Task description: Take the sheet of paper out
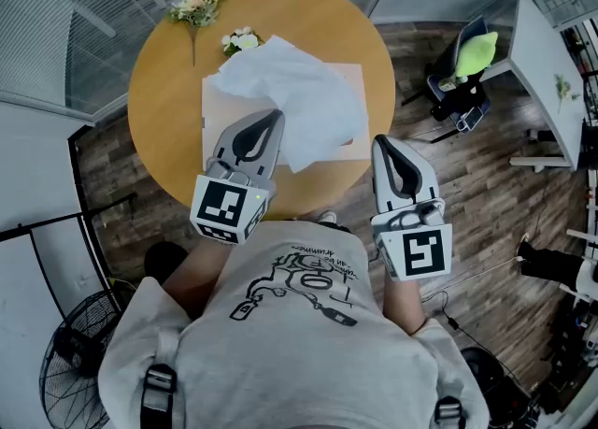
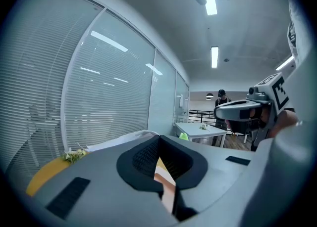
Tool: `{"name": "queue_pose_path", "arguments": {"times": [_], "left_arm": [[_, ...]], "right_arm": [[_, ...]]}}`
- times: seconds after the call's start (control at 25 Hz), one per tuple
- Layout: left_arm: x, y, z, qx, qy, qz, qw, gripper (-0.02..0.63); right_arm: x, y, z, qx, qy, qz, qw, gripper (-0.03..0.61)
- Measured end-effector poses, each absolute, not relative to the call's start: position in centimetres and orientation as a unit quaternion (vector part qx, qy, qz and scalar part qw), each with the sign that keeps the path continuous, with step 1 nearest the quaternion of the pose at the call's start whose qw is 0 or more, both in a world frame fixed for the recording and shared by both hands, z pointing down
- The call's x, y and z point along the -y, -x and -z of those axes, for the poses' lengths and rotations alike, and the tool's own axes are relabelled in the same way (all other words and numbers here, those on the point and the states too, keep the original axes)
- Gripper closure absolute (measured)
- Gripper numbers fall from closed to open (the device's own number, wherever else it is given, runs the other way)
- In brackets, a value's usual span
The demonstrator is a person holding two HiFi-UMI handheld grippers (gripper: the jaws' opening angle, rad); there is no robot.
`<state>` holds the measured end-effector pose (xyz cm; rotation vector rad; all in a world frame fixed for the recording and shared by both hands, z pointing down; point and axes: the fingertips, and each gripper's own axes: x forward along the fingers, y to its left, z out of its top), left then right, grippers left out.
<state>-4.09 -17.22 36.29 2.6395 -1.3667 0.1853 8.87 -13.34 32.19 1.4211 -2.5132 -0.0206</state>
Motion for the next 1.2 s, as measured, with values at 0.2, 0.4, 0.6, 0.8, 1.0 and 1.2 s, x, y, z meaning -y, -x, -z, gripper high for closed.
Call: {"name": "queue_pose_path", "arguments": {"times": [0.2,0.4,0.6,0.8,1.0,1.2], "left_arm": [[16.5,4.5,-34.4,0.465,-0.881,-0.052,0.072,0.594],[15.9,5.1,-32.3,0.473,-0.878,-0.041,0.063,0.594],[15.1,5.6,-31.2,0.483,-0.873,-0.035,0.056,0.594],[14.5,6.2,-31.1,0.488,-0.871,-0.033,0.055,0.594],[14.5,6.2,-31.5,0.489,-0.869,-0.037,0.060,0.594],[14.4,6.5,-31.7,0.491,-0.868,-0.038,0.061,0.594]], "right_arm": [[13.3,-8.5,-31.7,0.866,-0.488,0.008,0.108,0.571],[13.1,-8.7,-32.3,0.865,-0.486,0.009,0.126,0.571],[13.3,-8.6,-31.5,0.864,-0.493,0.006,0.099,0.571],[12.7,-8.4,-32.4,0.867,-0.482,0.010,0.126,0.571],[12.8,-8.5,-32.4,0.867,-0.482,0.009,0.127,0.571],[12.6,-8.6,-32.7,0.862,-0.488,0.001,0.138,0.571]]}}
